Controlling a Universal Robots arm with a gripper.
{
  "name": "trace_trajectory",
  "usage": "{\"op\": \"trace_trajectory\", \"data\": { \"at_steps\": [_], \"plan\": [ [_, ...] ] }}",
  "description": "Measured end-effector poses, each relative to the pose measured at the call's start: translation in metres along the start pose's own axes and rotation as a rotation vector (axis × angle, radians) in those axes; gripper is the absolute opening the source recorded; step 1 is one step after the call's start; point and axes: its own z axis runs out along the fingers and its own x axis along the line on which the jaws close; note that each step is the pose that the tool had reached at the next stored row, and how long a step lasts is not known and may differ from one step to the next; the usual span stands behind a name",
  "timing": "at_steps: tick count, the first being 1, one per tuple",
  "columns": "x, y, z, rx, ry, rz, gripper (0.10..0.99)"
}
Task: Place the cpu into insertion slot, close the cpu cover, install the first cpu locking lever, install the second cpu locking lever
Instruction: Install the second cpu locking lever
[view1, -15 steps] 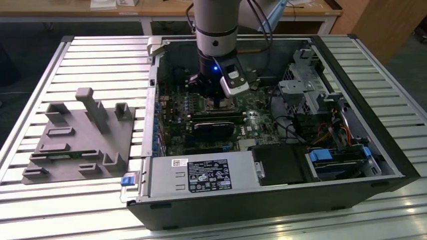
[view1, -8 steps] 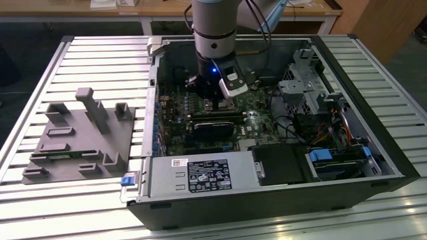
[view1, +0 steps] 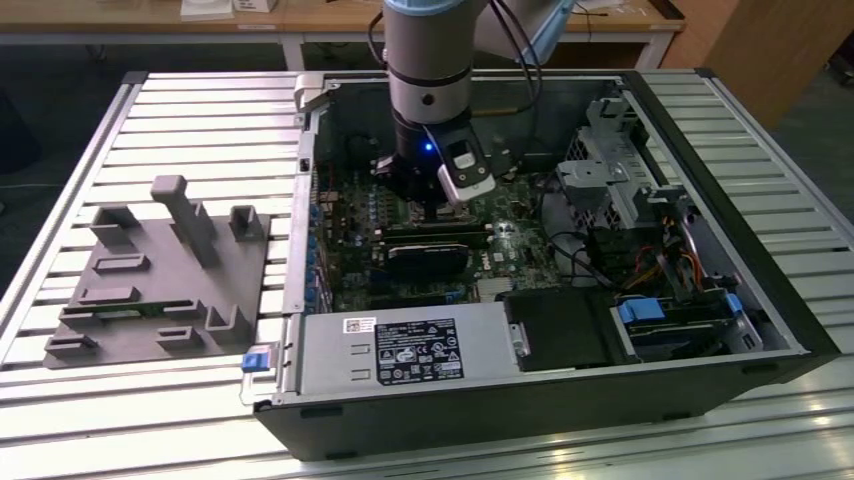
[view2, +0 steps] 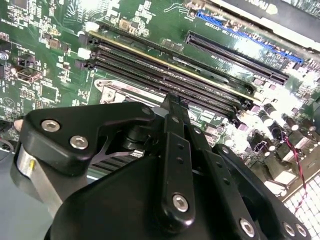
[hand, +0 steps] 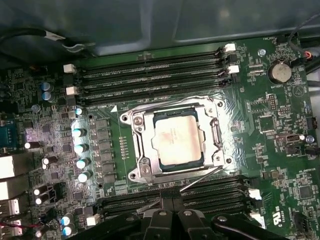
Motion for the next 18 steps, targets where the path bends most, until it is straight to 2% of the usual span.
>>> {"op": "trace_trajectory", "data": {
  "at_steps": [2,4,5,6,11,18],
  "plan": [
    [0.0018,-0.0016,0.0006,-0.016,0.0026,0.001,0.106],
    [0.0029,-0.0025,0.001,-0.046,0.0079,0.002,0.106],
    [0.0032,-0.0028,0.0016,-0.057,0.01,0.0,0.106],
    [0.0033,-0.0033,0.0023,-0.061,0.0109,-0.003,0.106],
    [0.0032,-0.009,0.0043,-0.063,0.0122,-0.015,0.106],
    [0.0052,-0.0112,0.0077,-0.065,0.0145,-0.038,0.106]
  ]
}}
